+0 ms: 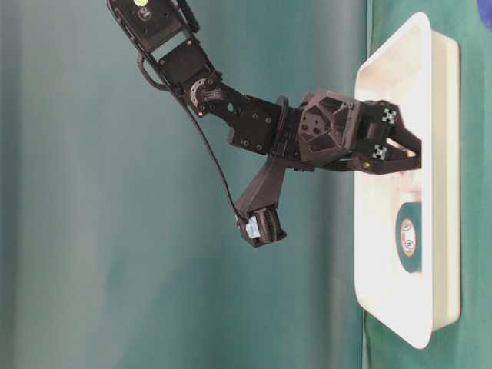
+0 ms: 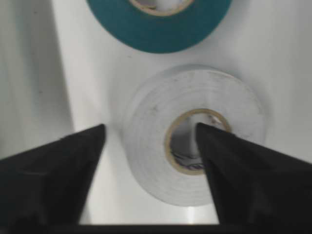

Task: Pick up the tape from a random location and place it into the white case.
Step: 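Lower the white roll into the tray beside the teal roll, open right gripper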

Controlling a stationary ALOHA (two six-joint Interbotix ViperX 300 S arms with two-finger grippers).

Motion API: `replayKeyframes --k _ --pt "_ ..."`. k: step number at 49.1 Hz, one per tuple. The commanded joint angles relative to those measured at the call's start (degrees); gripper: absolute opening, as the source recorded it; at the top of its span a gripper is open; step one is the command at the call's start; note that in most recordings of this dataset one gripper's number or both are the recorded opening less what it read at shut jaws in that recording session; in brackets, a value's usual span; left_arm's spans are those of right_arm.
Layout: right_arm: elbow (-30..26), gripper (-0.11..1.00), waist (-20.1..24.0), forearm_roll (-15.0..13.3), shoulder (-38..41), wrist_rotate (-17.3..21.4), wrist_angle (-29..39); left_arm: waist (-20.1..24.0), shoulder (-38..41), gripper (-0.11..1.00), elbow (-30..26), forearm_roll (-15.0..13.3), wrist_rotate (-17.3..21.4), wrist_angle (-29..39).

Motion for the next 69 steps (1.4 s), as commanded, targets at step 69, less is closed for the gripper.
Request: replayKeyframes --k 69 --pt "-7.1 0.90 1.1 -2.5 -22.8 -0.2 14.1 0.2 -0.2 1.00 -1.2 0.1 -0.1 -0.4"
